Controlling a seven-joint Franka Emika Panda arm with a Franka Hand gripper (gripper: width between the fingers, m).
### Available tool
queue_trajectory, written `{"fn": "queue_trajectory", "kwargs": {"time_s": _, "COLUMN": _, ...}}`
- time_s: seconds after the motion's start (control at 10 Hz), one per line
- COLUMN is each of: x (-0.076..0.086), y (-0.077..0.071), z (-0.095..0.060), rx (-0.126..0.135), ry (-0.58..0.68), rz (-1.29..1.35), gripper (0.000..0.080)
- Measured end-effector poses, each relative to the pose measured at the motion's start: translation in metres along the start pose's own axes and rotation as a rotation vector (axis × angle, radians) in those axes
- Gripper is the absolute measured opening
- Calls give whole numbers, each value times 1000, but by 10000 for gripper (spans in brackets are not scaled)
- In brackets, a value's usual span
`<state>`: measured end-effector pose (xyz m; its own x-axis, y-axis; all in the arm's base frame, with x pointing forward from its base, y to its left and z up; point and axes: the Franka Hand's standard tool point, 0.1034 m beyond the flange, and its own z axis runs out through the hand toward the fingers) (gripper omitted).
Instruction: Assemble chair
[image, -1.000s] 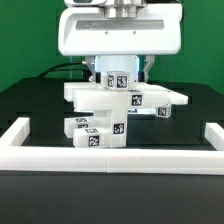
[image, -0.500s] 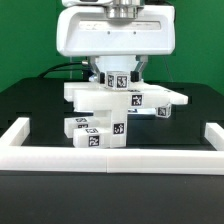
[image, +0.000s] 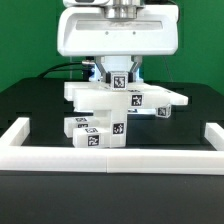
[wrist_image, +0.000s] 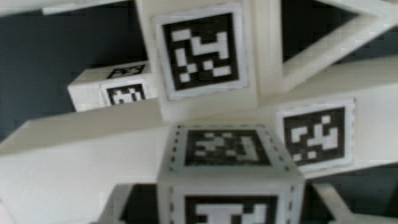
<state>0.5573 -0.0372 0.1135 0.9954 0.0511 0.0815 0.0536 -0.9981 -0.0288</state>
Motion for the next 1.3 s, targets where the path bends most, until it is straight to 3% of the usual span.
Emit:
{"fn": "queue_trajectory", "kwargs": {"time_s": 0.5, "x": -1, "y": 1, "z": 0, "rx": 12, "ry": 0, "rz": 459, "gripper": 288}}
{"fn": "queue_trajectory", "kwargs": {"time_s": 1.3, "x": 0, "y": 0, "z": 1, "rx": 25, "ry": -6, "rz": 922, "gripper": 288}}
